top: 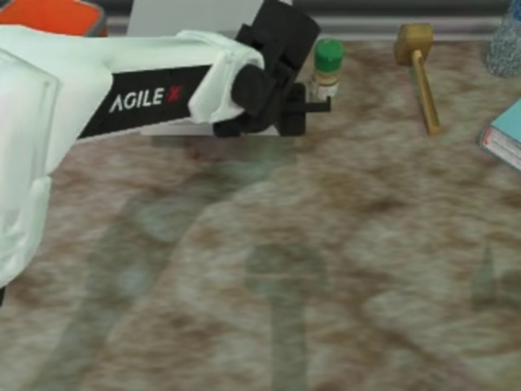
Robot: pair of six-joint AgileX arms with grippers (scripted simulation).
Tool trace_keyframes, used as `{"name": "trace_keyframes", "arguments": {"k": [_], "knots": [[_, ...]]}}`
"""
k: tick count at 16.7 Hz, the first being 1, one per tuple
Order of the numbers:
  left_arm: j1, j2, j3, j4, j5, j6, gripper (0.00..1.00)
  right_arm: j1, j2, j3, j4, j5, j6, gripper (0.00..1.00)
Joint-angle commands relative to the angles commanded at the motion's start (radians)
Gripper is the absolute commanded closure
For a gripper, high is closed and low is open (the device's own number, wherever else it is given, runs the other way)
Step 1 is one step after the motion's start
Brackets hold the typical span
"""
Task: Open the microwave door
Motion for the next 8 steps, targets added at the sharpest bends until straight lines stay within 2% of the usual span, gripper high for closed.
{"name": "trace_keyframes", "arguments": {"k": [3,4,8], "knots": [[0.000,0.000,0.000,0.000,0.000,0.000,1.00,0.000,0.000,0.000,0.000,0.000,0.000,0.00],[-0.037,-0.025,-0.050,-0.008,0.015,-0.003,1.00,0.000,0.000,0.000,0.000,0.000,0.000,0.00],[-0.035,-0.056,-0.094,0.016,-0.003,-0.015,1.00,0.000,0.000,0.000,0.000,0.000,0.000,0.00]]}}
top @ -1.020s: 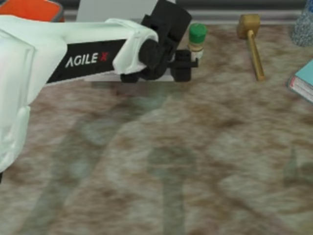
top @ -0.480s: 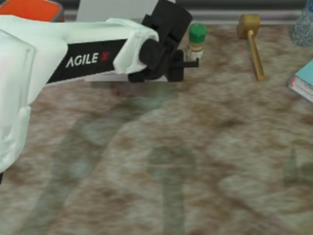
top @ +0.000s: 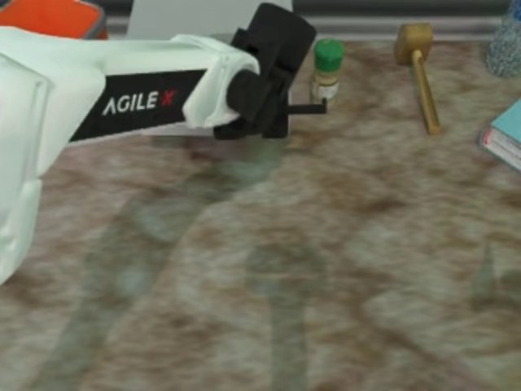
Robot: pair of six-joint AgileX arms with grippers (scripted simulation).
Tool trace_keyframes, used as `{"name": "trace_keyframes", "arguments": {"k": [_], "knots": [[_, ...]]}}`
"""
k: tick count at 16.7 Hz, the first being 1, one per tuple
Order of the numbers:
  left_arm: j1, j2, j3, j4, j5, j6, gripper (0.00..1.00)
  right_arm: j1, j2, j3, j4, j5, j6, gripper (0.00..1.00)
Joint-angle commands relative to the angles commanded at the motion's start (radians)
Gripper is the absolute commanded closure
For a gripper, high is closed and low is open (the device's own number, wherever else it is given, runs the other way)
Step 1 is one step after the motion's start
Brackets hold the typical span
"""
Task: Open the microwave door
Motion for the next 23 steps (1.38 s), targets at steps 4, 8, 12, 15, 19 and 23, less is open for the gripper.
{"name": "trace_keyframes", "arguments": {"k": [4,8,12,15,19,23], "knots": [[0.001,-0.030,-0.045,0.025,-0.018,-0.015,1.00,0.000,0.000,0.000,0.000,0.000,0.000,0.00],[0.001,-0.030,-0.045,0.025,-0.018,-0.015,1.00,0.000,0.000,0.000,0.000,0.000,0.000,0.00],[0.001,-0.030,-0.045,0.025,-0.018,-0.015,1.00,0.000,0.000,0.000,0.000,0.000,0.000,0.00],[0.001,-0.030,-0.045,0.025,-0.018,-0.015,1.00,0.000,0.000,0.000,0.000,0.000,0.000,0.00],[0.001,-0.030,-0.045,0.025,-0.018,-0.015,1.00,0.000,0.000,0.000,0.000,0.000,0.000,0.00],[0.001,-0.030,-0.045,0.025,-0.018,-0.015,1.00,0.000,0.000,0.000,0.000,0.000,0.000,0.00]]}}
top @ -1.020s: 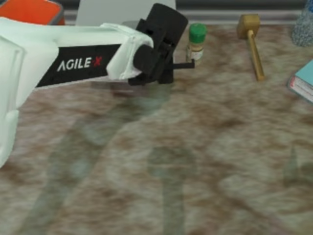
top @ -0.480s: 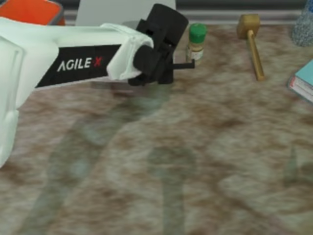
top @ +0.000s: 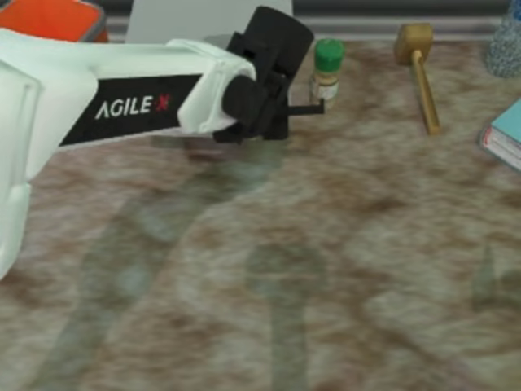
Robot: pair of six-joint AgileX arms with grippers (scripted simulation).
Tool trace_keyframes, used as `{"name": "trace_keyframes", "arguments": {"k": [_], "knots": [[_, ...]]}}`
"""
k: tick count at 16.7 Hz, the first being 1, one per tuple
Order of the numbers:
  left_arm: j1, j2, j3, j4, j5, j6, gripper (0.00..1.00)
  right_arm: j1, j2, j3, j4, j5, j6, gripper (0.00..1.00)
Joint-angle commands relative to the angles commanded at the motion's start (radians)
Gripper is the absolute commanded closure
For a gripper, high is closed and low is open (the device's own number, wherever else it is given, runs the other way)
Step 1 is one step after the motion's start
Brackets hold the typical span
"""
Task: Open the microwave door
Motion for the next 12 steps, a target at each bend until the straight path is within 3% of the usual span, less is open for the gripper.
{"name": "trace_keyframes", "arguments": {"k": [12], "knots": [[0.005,-0.044,-0.070,0.048,0.036,0.053,1.00,0.000,0.000,0.000,0.000,0.000,0.000,0.00]]}}
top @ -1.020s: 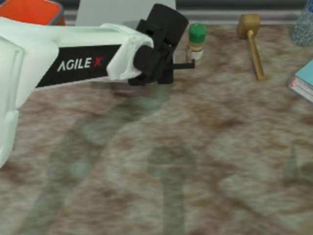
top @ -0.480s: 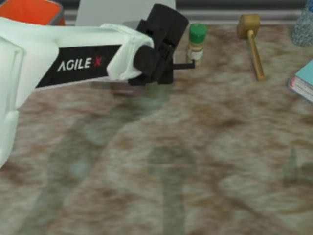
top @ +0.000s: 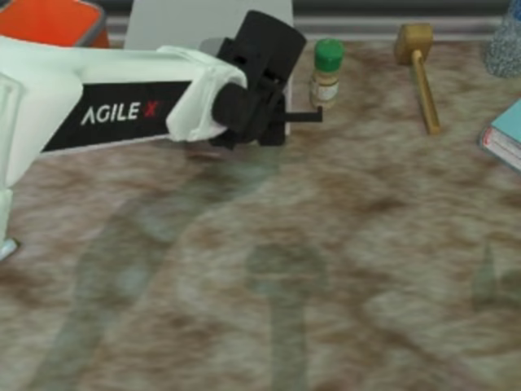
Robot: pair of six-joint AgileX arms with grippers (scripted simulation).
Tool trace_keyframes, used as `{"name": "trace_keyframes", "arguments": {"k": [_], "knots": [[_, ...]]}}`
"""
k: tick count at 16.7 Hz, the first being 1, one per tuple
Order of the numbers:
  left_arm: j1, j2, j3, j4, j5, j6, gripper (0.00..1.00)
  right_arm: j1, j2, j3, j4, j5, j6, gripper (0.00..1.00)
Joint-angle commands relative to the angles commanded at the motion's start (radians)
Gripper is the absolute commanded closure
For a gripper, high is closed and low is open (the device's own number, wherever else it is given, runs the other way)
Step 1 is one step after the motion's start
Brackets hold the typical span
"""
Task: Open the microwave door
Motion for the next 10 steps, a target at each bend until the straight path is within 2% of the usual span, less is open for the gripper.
{"name": "trace_keyframes", "arguments": {"k": [10], "knots": [[0.001,-0.002,-0.007,0.003,0.003,0.005,1.00,0.000,0.000,0.000,0.000,0.000,0.000,0.00]]}}
